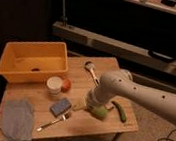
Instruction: Stack cups into tray
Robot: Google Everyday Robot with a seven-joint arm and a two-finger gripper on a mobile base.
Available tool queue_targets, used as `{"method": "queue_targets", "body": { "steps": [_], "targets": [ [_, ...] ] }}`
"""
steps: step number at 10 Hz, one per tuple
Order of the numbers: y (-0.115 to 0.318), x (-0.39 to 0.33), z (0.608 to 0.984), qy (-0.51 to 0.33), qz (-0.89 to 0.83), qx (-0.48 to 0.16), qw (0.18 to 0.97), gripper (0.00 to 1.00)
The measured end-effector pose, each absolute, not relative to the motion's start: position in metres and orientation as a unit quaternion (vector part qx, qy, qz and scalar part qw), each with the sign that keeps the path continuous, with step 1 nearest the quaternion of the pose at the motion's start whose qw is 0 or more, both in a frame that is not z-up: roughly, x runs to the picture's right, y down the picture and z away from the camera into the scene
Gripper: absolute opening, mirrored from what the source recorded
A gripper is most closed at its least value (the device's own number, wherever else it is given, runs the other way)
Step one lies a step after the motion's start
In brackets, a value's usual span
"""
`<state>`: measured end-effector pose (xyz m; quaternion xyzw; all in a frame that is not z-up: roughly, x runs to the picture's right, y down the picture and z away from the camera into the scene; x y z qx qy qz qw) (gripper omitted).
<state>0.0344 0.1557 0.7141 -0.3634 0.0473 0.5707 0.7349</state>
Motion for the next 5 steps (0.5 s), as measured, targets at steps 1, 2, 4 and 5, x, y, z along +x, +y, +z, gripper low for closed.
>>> {"method": "queue_targets", "body": {
  "steps": [1, 2, 4, 5],
  "targets": [
    [0.154, 0.040, 0.716, 0.053, 0.574, -0.360, 0.733, 0.80],
    [0.156, 0.048, 0.723, 0.065, 0.584, -0.358, 0.726, 0.80],
    [0.162, 0.061, 0.745, 0.098, 0.607, -0.355, 0.704, 0.80],
    [0.162, 0.064, 0.755, 0.115, 0.622, -0.353, 0.690, 0.80]
  ]
}}
